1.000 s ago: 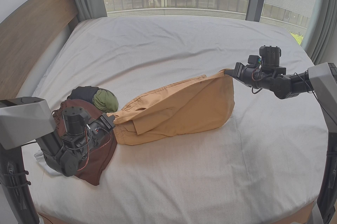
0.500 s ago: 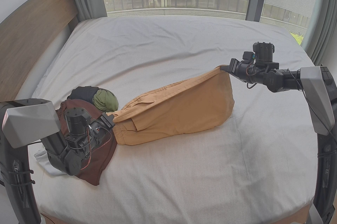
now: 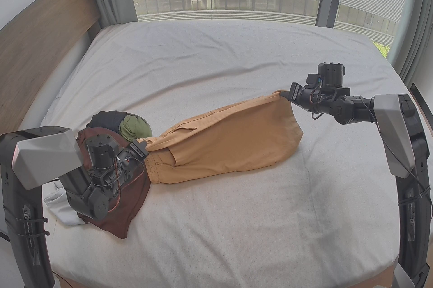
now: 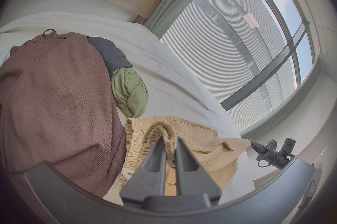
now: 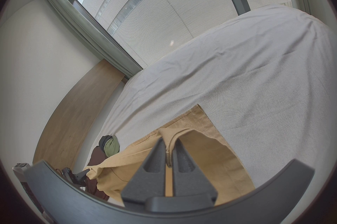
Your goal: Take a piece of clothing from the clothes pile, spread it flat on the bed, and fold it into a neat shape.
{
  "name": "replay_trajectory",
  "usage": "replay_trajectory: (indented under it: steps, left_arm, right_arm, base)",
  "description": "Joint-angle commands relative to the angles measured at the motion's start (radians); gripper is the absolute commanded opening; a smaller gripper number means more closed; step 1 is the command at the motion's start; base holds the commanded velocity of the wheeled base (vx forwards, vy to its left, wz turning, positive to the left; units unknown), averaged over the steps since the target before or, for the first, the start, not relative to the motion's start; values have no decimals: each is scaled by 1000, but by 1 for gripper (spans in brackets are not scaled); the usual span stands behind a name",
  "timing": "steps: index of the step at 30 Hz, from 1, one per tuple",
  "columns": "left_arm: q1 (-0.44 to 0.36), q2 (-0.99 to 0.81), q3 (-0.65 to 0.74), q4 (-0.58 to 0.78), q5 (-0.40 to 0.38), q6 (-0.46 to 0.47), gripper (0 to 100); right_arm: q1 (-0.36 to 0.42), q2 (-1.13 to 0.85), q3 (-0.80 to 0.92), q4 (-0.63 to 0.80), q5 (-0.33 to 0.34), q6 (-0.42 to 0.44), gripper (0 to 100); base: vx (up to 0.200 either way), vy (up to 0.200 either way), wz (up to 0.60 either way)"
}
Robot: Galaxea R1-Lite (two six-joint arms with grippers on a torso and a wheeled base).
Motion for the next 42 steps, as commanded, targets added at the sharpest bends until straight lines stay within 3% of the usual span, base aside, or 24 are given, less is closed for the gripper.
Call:
replay_trajectory:
  steps: [1,9,10,13,14,22,30,34,42]
  left_arm:
    - [-5,25,-22,0,1,-1,0]
    - [-3,28,-27,0,-3,-1,0]
    - [-2,28,-31,0,-3,-1,100]
    - [3,30,-41,0,-3,-2,100]
    - [6,30,-47,0,-2,-4,100]
    - [24,53,-97,0,63,-7,100]
    - [11,37,-76,-2,67,-7,100]
    - [-26,-30,-19,-2,52,-4,100]
    - [-92,-67,51,-37,37,31,100]
  right_arm:
    - [0,15,-1,-6,1,1,0]
    - [-2,16,-1,-12,1,1,0]
    - [-2,16,-1,-15,1,3,0]
    - [0,21,-1,-33,2,3,0]
    - [2,29,-1,-42,2,3,100]
    - [6,91,-1,-110,-40,53,100]
    - [9,-56,-1,-105,-40,55,100]
    - [26,-212,212,-110,-37,47,100]
    - [48,-396,607,-157,-34,-66,100]
  base:
    - [0,0,0]
    - [0,0,0]
    - [0,0,0]
    - [0,0,0]
    - [0,0,0]
    - [0,0,0]
    - [0,0,0]
    - [0,0,0]
    - [0,0,0]
